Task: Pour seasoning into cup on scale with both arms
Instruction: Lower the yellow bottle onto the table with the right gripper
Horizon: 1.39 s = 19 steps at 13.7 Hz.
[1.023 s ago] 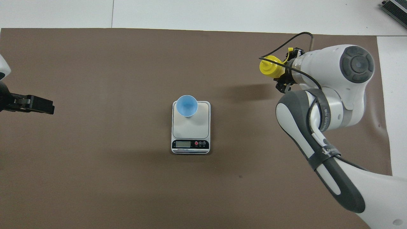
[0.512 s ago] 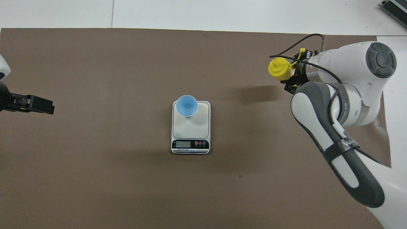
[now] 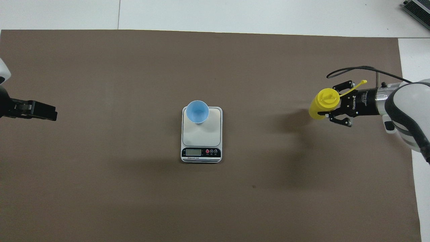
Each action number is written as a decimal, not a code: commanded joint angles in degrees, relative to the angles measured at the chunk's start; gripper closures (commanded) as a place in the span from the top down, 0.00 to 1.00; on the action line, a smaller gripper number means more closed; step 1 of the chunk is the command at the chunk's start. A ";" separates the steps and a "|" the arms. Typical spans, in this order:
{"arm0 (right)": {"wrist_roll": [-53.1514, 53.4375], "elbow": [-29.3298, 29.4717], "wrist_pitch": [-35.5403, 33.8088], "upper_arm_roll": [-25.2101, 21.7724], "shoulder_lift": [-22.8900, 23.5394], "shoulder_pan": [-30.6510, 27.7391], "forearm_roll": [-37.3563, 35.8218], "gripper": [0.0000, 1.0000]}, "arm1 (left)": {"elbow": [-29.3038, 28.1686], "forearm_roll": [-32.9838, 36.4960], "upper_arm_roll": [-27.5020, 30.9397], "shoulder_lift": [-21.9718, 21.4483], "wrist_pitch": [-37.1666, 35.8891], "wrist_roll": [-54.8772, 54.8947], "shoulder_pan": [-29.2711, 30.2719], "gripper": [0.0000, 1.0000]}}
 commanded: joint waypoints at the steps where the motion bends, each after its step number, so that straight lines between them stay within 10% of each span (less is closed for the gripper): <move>1: -8.51 -4.84 -2.39 0.60 -3.18 -2.57 4.46 0.00 | -1.42 -0.80 -0.27 -1.45 0.73 0.28 0.81 1.00; 4: -14.06 -7.74 -2.58 0.60 -3.62 -4.77 4.91 0.00 | -1.51 -0.80 -0.27 -1.45 0.82 0.28 0.81 1.00; 6: -14.43 -9.24 -1.09 0.52 -4.15 -4.95 5.61 0.86 | -1.51 -0.80 -0.19 -1.45 0.91 0.28 0.89 1.00; 7: -14.52 -9.50 -0.65 0.52 -4.24 -4.69 5.62 1.00 | -1.42 -0.80 -0.19 -1.45 1.17 0.28 0.89 1.00; 19: -17.41 -4.60 0.15 -0.54 -4.94 -7.23 -10.97 1.00 | 3.85 0.69 -0.36 2.68 -1.99 1.33 0.72 1.00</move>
